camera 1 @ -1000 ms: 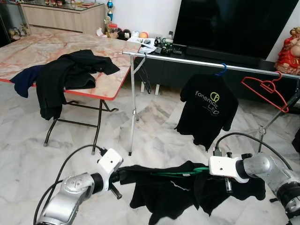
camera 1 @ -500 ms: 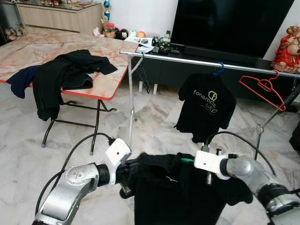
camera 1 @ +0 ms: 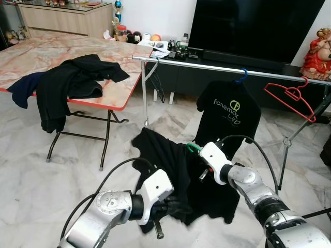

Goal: Hang hanger

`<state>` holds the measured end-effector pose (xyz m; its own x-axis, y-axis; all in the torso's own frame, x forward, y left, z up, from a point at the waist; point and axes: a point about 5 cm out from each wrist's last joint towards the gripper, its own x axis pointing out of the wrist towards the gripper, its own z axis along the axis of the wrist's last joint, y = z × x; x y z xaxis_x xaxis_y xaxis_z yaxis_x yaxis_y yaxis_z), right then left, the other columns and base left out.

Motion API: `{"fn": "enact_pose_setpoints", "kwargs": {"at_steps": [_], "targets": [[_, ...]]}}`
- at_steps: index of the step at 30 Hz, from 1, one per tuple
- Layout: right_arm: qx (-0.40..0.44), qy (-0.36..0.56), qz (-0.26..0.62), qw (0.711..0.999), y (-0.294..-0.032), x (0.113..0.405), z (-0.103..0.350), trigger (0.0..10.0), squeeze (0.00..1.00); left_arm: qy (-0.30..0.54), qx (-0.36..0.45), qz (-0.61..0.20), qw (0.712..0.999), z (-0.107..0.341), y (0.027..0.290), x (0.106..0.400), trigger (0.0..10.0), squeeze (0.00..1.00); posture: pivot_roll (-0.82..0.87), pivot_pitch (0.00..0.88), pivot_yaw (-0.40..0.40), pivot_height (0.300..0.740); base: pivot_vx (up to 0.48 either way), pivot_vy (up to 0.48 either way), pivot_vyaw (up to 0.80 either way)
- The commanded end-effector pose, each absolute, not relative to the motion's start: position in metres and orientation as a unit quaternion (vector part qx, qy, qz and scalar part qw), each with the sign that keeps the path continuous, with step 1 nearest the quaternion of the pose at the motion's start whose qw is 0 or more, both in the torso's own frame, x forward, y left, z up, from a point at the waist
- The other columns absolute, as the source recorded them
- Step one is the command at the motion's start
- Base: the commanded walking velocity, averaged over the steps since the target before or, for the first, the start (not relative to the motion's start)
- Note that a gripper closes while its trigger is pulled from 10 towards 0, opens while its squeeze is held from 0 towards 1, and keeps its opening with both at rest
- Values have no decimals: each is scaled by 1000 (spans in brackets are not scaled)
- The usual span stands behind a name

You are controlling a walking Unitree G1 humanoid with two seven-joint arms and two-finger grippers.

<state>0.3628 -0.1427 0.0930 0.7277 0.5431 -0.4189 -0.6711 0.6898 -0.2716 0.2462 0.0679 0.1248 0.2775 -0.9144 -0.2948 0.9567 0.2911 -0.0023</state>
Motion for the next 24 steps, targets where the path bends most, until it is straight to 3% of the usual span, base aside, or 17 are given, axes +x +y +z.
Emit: {"fn": "enact_pose_setpoints", "kwargs": {"at_steps": [1, 2, 9, 15, 18, 21, 22, 23, 24], "targets": [[-182, 129, 311, 924, -140, 373, 109, 0, 0, 103, 91, -617, 774, 130, 52, 241, 8588, 914, 190, 0, -111, 740, 0, 0, 0], [-175, 129, 310, 925, -138, 373, 109, 0, 0, 101, 91, -622, 771, 130, 49, 240, 10000, 1000, 190, 0, -111, 740, 0, 0, 0], [-160, 130, 294, 933, -131, 374, 108, 0, 0, 96, 96, -638, 758, 133, 41, 237, 10000, 1000, 196, 0, -110, 740, 0, 0, 0], [-179, 114, 369, 905, -125, 368, 109, 0, 0, 110, 121, -583, 796, 129, 69, 251, 10000, 1000, 204, 0, -113, 740, 0, 0, 0], [-239, 120, 465, 844, -128, 357, 104, 0, 0, 124, 149, -533, 824, 129, 104, 262, 10000, 1000, 206, 0, -115, 740, 0, 0, 0], [-250, 120, 496, 823, -130, 353, 104, 0, 0, 129, 159, -522, 828, 129, 113, 264, 10000, 1000, 217, 0, -125, 740, 0, 0, 0], [-269, 129, 542, 786, -134, 346, 101, 0, 0, 133, 167, -515, 830, 131, 122, 265, 10000, 1000, 219, 0, -129, 740, 0, 0, 0], [-269, 129, 542, 786, -134, 346, 101, 0, 0, 133, 167, -515, 830, 131, 122, 265, 10000, 1000, 219, 0, -129, 740, 0, 0, 0], [-289, 141, 559, 765, -136, 343, 99, 0, 0, 134, 170, -515, 830, 131, 125, 265, 10000, 1000, 219, 0, -129, 740, 0, 0, 0]]}}
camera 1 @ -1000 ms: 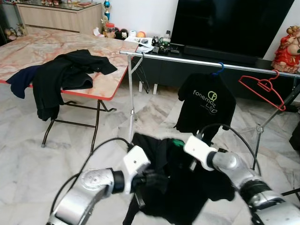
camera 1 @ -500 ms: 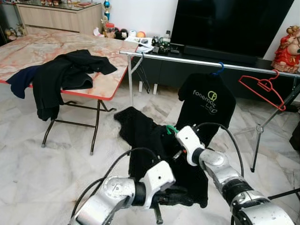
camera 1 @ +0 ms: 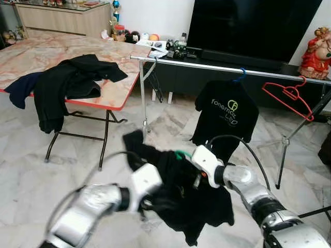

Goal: Hang hanger

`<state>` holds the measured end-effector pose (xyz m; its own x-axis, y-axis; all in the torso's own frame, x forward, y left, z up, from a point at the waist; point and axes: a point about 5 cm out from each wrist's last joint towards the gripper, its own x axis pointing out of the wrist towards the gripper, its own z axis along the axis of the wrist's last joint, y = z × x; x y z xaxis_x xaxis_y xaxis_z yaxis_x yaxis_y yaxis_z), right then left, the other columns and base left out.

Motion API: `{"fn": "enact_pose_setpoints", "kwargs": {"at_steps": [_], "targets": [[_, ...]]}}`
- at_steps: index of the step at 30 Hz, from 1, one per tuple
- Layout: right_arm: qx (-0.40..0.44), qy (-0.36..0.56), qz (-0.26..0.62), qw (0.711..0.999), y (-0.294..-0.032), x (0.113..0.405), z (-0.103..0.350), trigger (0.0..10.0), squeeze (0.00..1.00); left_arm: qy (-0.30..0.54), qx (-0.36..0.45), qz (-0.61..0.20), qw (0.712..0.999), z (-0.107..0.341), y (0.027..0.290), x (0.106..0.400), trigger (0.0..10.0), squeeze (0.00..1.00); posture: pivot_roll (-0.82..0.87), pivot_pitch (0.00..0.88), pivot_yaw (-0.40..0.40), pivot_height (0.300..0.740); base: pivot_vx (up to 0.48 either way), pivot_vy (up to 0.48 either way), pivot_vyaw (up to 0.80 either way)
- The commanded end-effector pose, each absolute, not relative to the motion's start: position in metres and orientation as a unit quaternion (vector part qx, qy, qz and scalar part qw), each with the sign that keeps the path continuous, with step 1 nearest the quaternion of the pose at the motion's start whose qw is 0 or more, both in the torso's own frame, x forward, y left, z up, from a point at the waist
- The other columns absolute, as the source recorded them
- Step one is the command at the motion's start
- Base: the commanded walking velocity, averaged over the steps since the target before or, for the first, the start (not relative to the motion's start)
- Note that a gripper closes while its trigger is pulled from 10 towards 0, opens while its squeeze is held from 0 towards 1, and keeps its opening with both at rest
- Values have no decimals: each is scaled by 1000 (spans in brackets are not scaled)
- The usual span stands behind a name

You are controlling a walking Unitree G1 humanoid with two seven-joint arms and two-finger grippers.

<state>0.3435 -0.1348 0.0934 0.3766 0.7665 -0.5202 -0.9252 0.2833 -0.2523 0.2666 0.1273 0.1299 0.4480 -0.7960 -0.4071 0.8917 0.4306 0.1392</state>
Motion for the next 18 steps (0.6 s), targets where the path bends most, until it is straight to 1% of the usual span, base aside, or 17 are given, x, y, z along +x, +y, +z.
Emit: {"fn": "enact_pose_setpoints", "kwargs": {"at_steps": [1, 2, 3, 5, 6, 8, 10, 15, 18], "targets": [[-297, 146, 563, 757, -138, 342, 98, 0, 0, 135, 172, -514, 829, 132, 126, 265, 10000, 1000, 220, 0, -133, 740, 0, 0, 0], [-297, 146, 563, 757, -138, 342, 98, 0, 0, 135, 172, -514, 829, 132, 126, 265, 10000, 1000, 220, 0, -133, 740, 0, 0, 0], [-311, 155, 571, 744, -140, 340, 96, 0, 0, 138, 177, -513, 828, 131, 128, 265, 10000, 1000, 222, 0, -135, 740, 0, 0, 0], [-327, 168, 577, 730, -142, 339, 93, 0, 0, 141, 180, -518, 824, 131, 129, 264, 10000, 1000, 222, 0, -135, 740, 0, 0, 0], [-342, 180, 582, 715, -144, 337, 90, 0, 0, 143, 182, -525, 819, 132, 130, 263, 10000, 1000, 230, 0, -140, 740, 0, 0, 0], [-357, 191, 587, 701, -145, 335, 87, 0, 0, 149, 181, -533, 813, 131, 130, 260, 10000, 1000, 235, 0, -145, 740, 0, 0, 0], [-363, 194, 590, 694, -144, 334, 86, 0, 0, 153, 180, -538, 809, 130, 130, 258, 10000, 1000, 239, 0, -149, 740, 0, 0, 0], [-345, 188, 614, 684, -138, 331, 85, 0, 0, 171, 190, -541, 801, 123, 133, 255, 10000, 1000, 252, 0, -157, 740, 0, 0, 0], [-332, 177, 641, 669, -134, 328, 88, 0, 0, 189, 206, -537, 796, 112, 134, 254, 10000, 1000, 250, 0, -158, 740, 0, 0, 0]]}}
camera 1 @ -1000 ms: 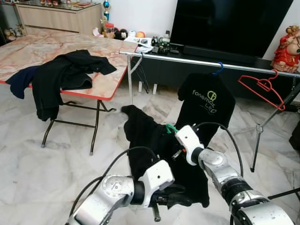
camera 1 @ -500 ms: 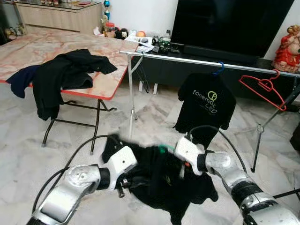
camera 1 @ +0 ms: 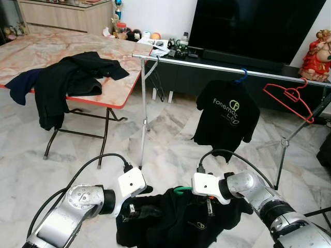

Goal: Hang hanger

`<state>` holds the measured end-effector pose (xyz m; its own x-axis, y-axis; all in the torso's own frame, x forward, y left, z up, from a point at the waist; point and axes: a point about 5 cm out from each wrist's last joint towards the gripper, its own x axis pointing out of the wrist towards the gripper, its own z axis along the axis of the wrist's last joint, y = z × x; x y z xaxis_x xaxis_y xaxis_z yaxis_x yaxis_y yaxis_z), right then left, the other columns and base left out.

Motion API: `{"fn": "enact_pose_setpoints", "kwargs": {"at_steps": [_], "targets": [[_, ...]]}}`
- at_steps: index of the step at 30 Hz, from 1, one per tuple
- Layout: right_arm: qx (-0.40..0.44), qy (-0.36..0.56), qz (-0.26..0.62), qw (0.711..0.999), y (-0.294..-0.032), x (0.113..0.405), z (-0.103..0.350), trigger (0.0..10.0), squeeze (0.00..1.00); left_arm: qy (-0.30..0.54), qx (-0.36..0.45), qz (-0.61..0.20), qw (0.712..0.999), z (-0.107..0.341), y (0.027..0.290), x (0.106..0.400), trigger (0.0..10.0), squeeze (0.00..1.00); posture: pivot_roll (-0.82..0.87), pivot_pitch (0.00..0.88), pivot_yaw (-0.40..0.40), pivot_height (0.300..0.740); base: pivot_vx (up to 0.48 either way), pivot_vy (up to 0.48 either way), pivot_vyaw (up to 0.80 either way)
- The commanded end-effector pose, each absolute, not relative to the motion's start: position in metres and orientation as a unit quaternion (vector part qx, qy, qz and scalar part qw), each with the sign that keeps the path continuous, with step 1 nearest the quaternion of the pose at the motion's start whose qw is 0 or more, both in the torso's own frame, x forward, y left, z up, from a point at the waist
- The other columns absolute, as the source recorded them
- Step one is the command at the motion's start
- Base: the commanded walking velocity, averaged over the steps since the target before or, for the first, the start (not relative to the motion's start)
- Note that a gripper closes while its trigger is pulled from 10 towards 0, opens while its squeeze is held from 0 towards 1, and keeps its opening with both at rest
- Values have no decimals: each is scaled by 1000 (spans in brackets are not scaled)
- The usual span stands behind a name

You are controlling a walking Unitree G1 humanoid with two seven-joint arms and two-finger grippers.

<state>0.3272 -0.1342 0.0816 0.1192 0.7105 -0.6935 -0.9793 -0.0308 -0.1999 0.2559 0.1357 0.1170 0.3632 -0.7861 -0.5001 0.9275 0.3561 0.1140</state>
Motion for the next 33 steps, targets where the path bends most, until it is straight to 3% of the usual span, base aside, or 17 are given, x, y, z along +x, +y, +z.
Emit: {"fn": "enact_pose_setpoints", "kwargs": {"at_steps": [1, 3, 4, 5, 6, 7, 22, 23, 24, 33], "targets": [[-332, 176, 644, 666, -133, 328, 88, 0, 0, 193, 210, -535, 796, 110, 134, 254, 10000, 1000, 250, 0, -158, 740, 0, 0, 0], [-329, 173, 648, 665, -132, 327, 89, 0, 0, 197, 211, -532, 796, 107, 134, 255, 10000, 1000, 250, 0, -158, 740, 0, 0, 0], [-323, 167, 657, 661, -130, 326, 89, 0, 0, 198, 217, -527, 798, 104, 131, 257, 10000, 953, 250, 0, -158, 740, 0, 0, 0], [-320, 165, 662, 658, -129, 325, 89, 0, 0, 198, 220, -521, 800, 102, 130, 259, 10000, 682, 246, 0, -155, 740, 0, 0, 0], [-319, 163, 664, 656, -128, 325, 89, 0, 0, 199, 222, -518, 802, 101, 129, 260, 10000, 682, 247, 0, -156, 740, 0, 0, 0], [-316, 161, 667, 655, -127, 324, 89, 0, 0, 196, 226, -517, 802, 100, 128, 261, 10000, 0, 244, 0, -154, 740, 0, 0, 0], [-290, 135, 675, 665, -114, 325, 93, 0, 0, 185, 212, -556, 782, 93, 92, 260, 10000, 0, 243, 0, -153, 740, 0, 0, 0], [-289, 133, 675, 666, -113, 325, 94, 0, 0, 185, 212, -555, 783, 92, 92, 260, 8941, 0, 242, 0, -152, 740, 0, 0, 0], [-287, 131, 675, 666, -113, 325, 94, 0, 0, 185, 209, -555, 784, 91, 90, 261, 0, 0, 239, 0, -151, 740, 0, 0, 0], [-286, 134, 677, 665, -115, 325, 93, 0, 0, 200, 231, -552, 776, 87, 97, 261, 0, 0, 237, 0, -148, 740, 0, 0, 0]]}}
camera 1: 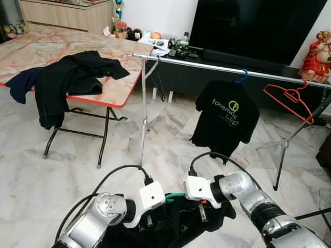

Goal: Hang hanger

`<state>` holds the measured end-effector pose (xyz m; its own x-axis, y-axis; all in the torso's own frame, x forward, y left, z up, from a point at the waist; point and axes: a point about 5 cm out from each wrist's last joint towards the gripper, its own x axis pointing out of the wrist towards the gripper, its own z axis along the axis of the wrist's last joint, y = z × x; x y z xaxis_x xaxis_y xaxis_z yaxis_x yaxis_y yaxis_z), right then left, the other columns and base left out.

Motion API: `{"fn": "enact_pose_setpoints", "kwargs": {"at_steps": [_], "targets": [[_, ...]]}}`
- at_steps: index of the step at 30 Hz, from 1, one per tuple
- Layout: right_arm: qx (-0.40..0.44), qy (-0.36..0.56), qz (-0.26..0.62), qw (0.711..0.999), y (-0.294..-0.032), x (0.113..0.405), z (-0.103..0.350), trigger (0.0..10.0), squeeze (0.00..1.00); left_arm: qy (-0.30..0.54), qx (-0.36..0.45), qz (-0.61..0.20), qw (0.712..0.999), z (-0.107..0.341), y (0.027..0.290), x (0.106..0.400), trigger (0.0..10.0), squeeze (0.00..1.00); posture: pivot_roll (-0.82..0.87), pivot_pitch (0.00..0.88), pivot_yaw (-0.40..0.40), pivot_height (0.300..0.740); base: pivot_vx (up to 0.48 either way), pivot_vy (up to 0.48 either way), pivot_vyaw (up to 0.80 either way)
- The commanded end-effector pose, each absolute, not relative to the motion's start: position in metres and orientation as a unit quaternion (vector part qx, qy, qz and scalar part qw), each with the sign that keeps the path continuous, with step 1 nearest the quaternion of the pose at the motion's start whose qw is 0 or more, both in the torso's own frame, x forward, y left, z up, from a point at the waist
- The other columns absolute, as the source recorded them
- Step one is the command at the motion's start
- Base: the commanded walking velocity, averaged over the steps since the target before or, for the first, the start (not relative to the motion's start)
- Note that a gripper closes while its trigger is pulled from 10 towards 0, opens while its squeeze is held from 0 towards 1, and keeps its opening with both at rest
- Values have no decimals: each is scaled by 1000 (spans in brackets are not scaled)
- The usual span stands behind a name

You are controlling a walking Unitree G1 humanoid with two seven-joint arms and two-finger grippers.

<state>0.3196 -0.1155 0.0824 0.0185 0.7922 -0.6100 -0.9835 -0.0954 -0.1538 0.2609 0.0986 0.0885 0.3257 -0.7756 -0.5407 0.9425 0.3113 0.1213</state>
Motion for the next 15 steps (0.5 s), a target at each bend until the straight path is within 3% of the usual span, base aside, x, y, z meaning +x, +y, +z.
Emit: {"fn": "enact_pose_setpoints", "kwargs": {"at_steps": [1, 15], "targets": [[-286, 136, 677, 664, -115, 324, 93, 0, 0, 201, 234, -546, 779, 86, 100, 263, 0, 0, 237, 0, -147, 740, 0, 0, 0], [-288, 142, 677, 662, -117, 323, 91, 0, 0, 203, 235, -543, 780, 89, 106, 266, 0, 0, 238, 0, -147, 740, 0, 0, 0]]}}
